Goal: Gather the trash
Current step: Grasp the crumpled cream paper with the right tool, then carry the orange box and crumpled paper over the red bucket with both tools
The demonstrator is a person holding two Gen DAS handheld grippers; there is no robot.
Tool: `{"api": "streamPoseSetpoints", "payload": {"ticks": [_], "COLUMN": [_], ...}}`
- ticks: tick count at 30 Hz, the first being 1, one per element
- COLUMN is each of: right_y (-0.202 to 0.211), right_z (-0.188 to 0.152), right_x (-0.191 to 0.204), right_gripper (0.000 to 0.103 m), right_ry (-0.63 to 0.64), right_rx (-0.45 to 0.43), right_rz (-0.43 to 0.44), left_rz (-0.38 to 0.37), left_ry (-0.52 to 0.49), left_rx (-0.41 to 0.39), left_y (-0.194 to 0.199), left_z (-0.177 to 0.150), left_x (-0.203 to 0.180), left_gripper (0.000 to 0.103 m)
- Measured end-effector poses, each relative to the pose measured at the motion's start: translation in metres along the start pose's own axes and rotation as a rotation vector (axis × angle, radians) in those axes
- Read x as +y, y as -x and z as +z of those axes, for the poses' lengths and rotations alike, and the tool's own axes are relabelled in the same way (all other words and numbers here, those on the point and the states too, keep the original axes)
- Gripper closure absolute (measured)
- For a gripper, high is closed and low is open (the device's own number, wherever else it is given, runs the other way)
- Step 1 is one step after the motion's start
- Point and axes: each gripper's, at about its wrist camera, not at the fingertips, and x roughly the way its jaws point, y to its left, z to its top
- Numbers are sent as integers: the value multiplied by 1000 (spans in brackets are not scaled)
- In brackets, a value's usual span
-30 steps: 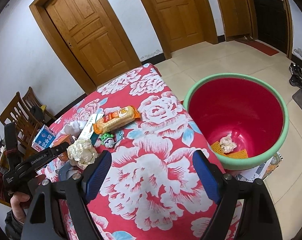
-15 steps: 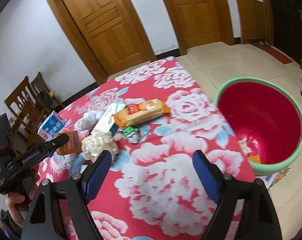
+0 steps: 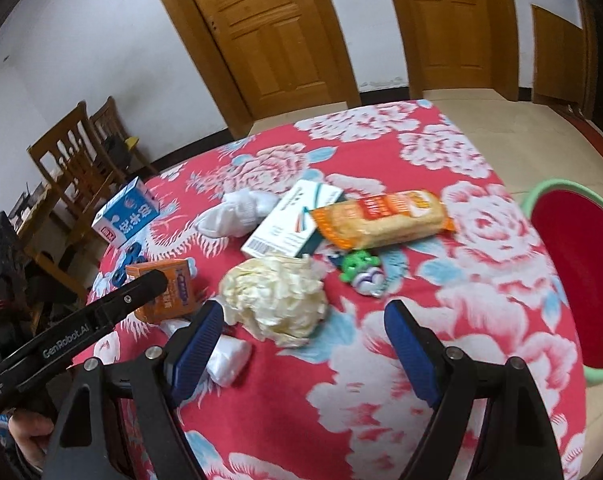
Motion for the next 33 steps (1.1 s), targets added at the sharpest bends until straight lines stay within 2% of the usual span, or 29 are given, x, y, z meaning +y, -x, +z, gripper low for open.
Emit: {"api": "streamPoseSetpoints", "payload": {"ticks": [10,11,12,22,33], "right_y": [-25,-26,-26,4,51], "right_z": [-3,-4,-4,-11,-19], "right_x": [8,9,9,4,-22], "right_gripper": [54,63,67,70,70], "right_ry": [8,10,10,1,-67], "right_rx": [59,58,58,-20,-117], "right_rz": [30,32,36,58,43], "left_rz": [-39,-36,-32,-43,-77], "left_ry": [26,26,25,35,-4], "left_rx": [-5,-8,-12,-41,-85], "left_y": [4,5,7,21,40], "left_z": [-3,-3,-3,-1,2], "left_x": [7,7,7,0,-30], "left_gripper": [54,54,54,54,54]}}
